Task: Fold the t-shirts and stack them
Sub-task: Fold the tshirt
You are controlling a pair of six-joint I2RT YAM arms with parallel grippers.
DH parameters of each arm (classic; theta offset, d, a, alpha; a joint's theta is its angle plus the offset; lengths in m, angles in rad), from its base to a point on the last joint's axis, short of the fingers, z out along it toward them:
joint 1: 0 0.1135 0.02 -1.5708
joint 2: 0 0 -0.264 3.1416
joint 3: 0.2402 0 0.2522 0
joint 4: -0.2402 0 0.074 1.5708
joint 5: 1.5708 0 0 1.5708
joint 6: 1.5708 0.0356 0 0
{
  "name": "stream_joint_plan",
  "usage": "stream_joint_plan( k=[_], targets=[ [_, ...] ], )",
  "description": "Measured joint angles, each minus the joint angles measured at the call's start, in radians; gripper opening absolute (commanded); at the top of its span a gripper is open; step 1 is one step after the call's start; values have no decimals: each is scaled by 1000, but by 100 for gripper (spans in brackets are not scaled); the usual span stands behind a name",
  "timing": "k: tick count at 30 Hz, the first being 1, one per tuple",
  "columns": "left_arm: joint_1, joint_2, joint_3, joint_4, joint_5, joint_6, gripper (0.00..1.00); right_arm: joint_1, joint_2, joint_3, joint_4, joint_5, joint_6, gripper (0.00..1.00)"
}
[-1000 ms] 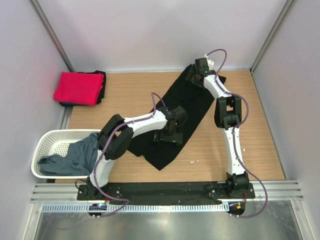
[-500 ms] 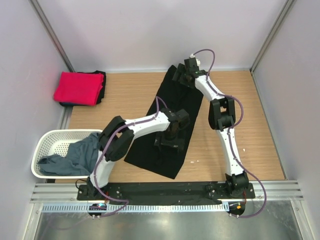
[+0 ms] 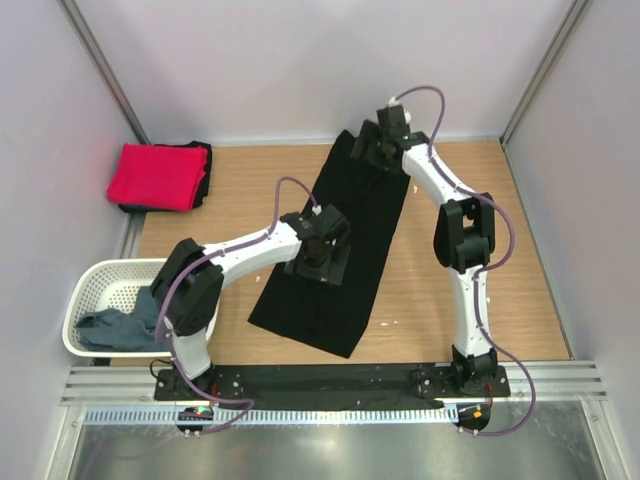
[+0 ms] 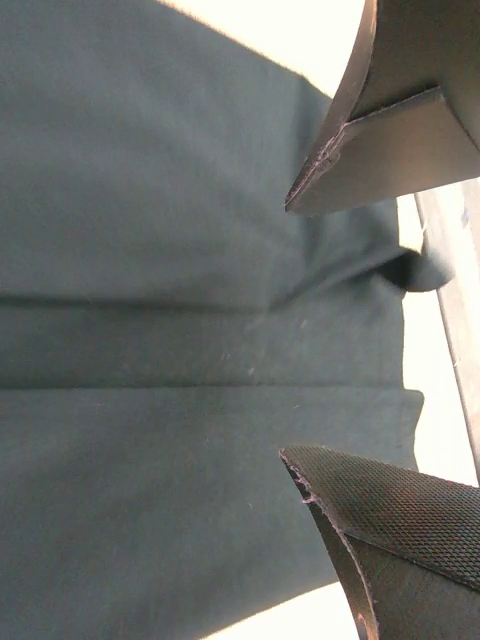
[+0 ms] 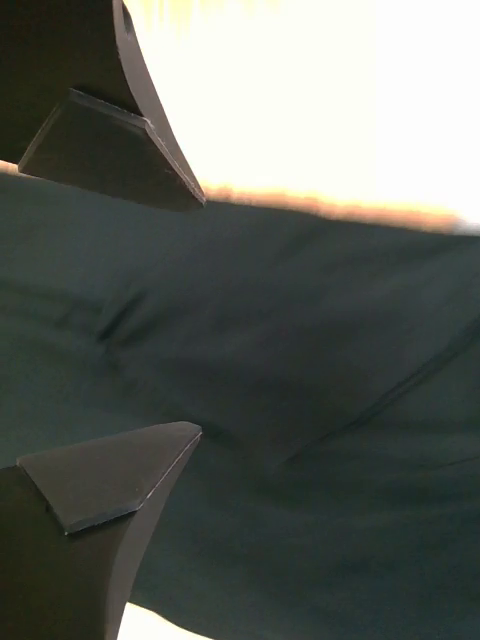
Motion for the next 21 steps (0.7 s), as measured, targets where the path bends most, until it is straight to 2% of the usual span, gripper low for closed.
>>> stream_joint_plan(
  k=[3,6,12,21],
  targets=[
    [-2,34,-98,62,14,18,96,14,18,-132,-11,18,0,92],
    [-3,50,-140,105,31,17,95,23,67,-184,-13,31,-3,92],
    [-19,48,-156,164,58,-38,95,40,130,-78,-11,39,-31,92],
    [-151,85,-113,256,61,-204,95,48,216,45,6,34,-45,93]
  ],
)
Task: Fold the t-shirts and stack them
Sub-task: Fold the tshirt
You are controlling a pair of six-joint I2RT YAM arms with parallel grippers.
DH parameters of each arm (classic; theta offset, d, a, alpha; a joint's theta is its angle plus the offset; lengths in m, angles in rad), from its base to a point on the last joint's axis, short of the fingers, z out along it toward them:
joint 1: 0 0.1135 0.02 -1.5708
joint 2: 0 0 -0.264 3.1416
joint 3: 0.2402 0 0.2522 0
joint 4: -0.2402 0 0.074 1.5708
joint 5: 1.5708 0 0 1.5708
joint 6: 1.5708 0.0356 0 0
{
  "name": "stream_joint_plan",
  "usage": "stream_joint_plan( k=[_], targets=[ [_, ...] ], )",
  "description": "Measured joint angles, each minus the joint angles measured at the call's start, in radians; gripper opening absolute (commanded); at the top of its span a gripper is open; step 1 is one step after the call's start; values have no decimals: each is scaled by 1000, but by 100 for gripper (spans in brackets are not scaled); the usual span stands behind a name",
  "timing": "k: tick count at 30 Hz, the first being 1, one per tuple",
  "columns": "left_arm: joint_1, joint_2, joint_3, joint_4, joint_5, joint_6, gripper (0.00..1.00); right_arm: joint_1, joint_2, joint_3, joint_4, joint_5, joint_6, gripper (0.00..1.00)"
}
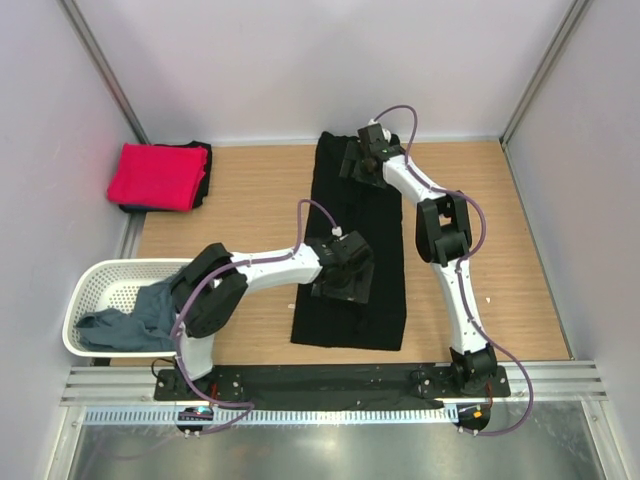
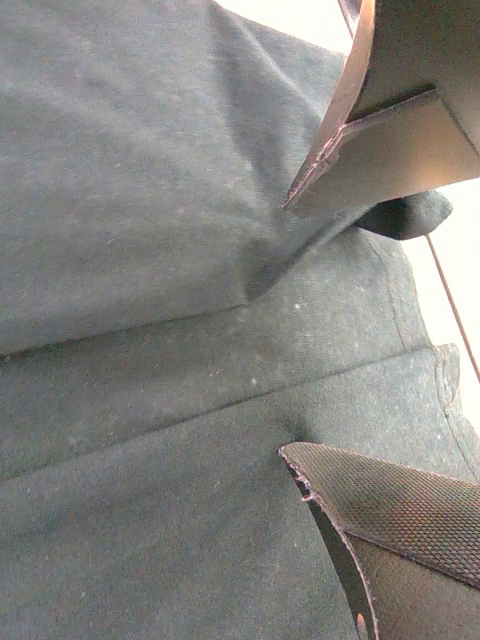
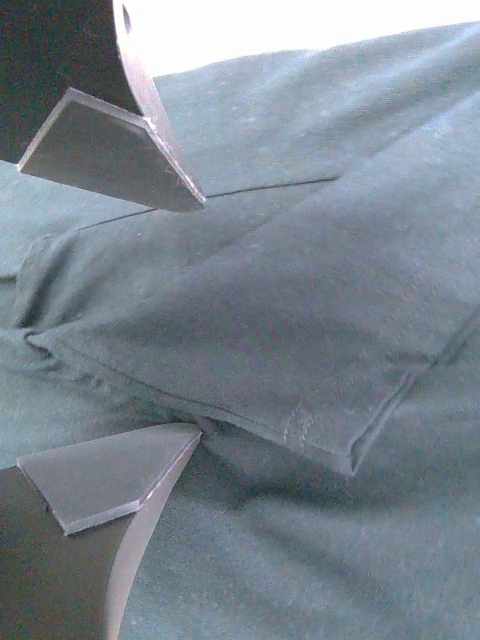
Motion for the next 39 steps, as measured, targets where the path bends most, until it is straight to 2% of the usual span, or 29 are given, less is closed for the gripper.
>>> stream_joint_plan(
  k=[7,14,17,19,23,27,31,35,36,39],
  targets=[
    [-15,22,40,-8,2,-51,95,19,35,59,13,-17,-10,93],
    [-22,45,181,-152,-20,-87,97,32,29,119,-64,-89,-28,96],
    [-24,-30,181,-166,-70,-167,97,39,-34,114,-104,-111,-37,98],
    [-23,-134,123,-130,-87,-242,95,40,-108,89,-118,-119,-42,98],
    [-31,-279,32,-61,-87,-350,94,42,-378,-57,-114,-112,-43,98],
    [-82,-259,12,0,-93,-409,91,44,-701,-330,-67,-72,-25,98],
    [-171,-232,-32,21,-109,-460,86,44,-940,-656,-22,-42,10,94],
    [-245,-231,-109,43,-126,-548,79,44,-1053,-970,-7,-37,48,88],
    [-255,-231,-135,52,-130,-571,77,44,-1062,-1023,-16,-37,56,84],
    [-266,-230,-208,95,-141,-624,73,44,-1074,-1135,-20,-36,69,83]
  ],
)
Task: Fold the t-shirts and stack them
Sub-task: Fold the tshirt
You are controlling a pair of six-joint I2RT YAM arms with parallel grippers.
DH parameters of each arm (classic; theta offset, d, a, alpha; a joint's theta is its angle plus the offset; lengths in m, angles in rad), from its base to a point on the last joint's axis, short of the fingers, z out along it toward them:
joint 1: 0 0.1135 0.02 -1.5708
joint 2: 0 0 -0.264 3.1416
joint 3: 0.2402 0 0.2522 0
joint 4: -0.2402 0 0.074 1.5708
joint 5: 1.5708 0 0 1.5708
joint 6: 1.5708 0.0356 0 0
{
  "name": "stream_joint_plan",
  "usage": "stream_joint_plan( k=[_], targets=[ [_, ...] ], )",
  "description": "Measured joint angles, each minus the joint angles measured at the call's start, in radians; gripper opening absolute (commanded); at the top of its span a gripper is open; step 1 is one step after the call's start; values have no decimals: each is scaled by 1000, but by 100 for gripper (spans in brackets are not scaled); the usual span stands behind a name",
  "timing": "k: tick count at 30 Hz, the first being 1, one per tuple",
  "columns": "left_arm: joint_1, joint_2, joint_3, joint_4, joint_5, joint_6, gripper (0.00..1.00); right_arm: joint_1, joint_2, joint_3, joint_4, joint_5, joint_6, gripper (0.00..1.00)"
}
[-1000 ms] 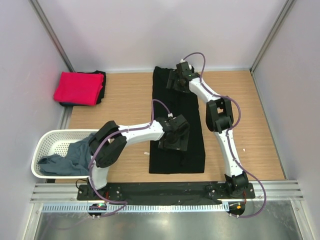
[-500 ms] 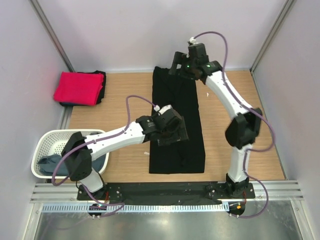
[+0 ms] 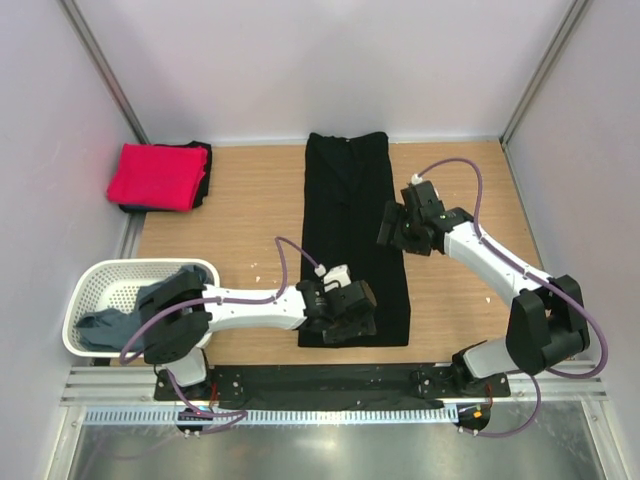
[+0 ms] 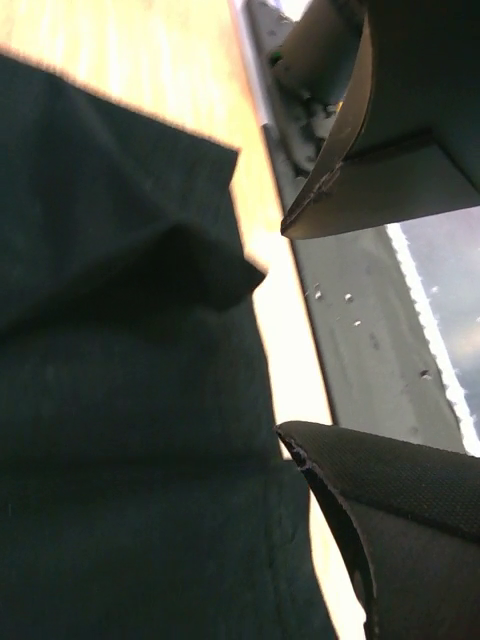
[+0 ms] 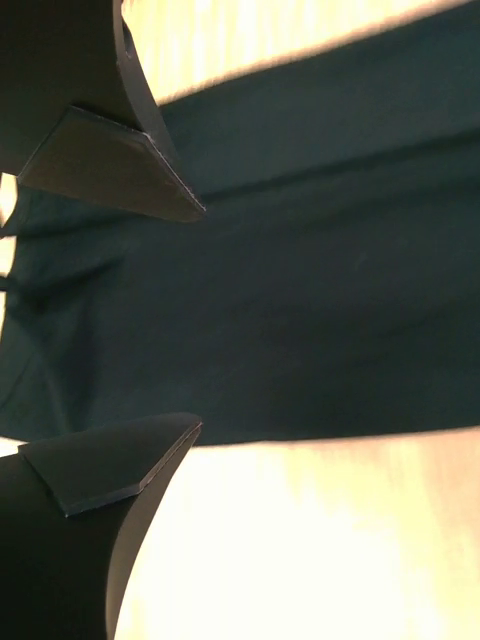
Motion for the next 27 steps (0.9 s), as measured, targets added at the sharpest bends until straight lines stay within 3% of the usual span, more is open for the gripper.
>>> stream_joint_plan(
  k=[14,27],
  targets=[
    [0,50,47,110,-72,-19,59,0,-62,-99,35,-1,13,82],
    [0,100,83,46,-87,-23,39,0,-21,-98,50,-16,12,82]
  ],
)
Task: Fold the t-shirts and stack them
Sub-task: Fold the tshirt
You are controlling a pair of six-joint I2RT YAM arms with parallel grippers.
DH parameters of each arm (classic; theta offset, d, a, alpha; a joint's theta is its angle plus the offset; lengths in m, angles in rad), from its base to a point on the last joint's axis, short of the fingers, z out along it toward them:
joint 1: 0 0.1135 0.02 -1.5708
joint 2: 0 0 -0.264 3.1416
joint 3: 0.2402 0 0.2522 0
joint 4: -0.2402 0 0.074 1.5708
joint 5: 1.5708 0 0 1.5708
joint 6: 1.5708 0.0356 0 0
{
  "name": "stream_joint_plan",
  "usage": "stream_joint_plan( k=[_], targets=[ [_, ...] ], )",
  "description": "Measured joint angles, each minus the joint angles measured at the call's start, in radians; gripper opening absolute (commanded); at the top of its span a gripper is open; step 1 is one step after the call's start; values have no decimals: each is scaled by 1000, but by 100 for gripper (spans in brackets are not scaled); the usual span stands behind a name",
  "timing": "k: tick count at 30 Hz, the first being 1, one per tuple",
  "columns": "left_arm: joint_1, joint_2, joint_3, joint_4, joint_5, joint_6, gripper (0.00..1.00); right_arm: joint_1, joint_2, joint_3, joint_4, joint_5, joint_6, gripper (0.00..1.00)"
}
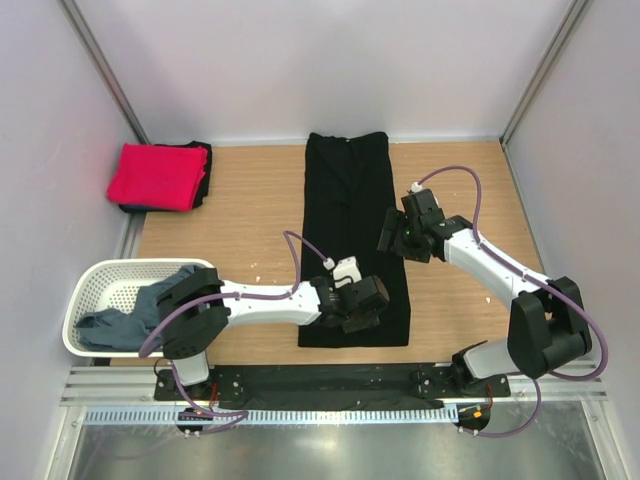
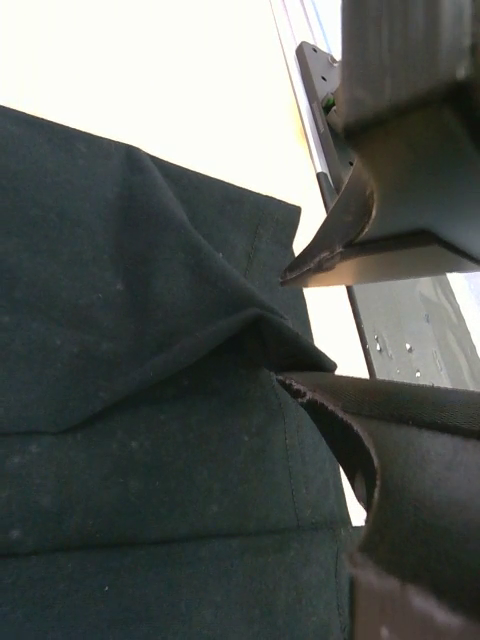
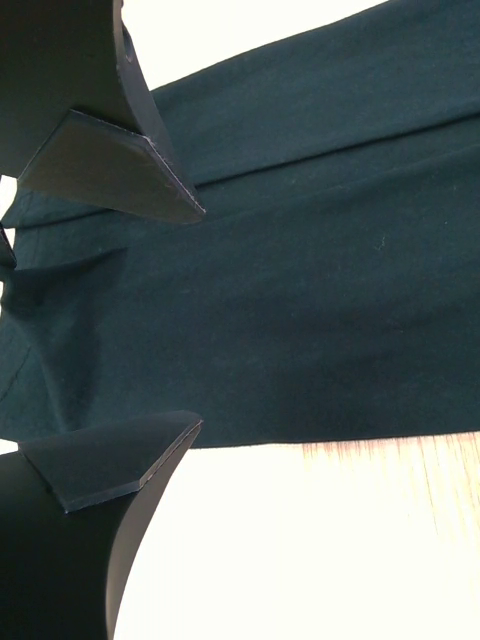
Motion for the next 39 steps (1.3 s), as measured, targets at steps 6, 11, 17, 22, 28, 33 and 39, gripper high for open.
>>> stream_joint_plan(
  k=[6,11,17,22,28,33,39],
  targets=[
    [0,1,3,-26,-3,1,39,0,0,0,8,-4,0,82],
    [0,1,6,-57,-3,23,41,0,0,0,8,-4,0,82],
    [0,9,36,-79,-2,77,41,0,3,0,8,-5,0,82],
    [6,14,40,-80,6,106,39,0,11,0,10,-7,0,82],
    [18,16,40,-80,17,116,30,0,22,0,11,-7,0,82],
    [26,18,40,-80,28,122,17,0,38,0,14,-7,0,82],
    [34,34,40,-95,43,127,0,0,79,0,27,-8,20,82]
  ],
)
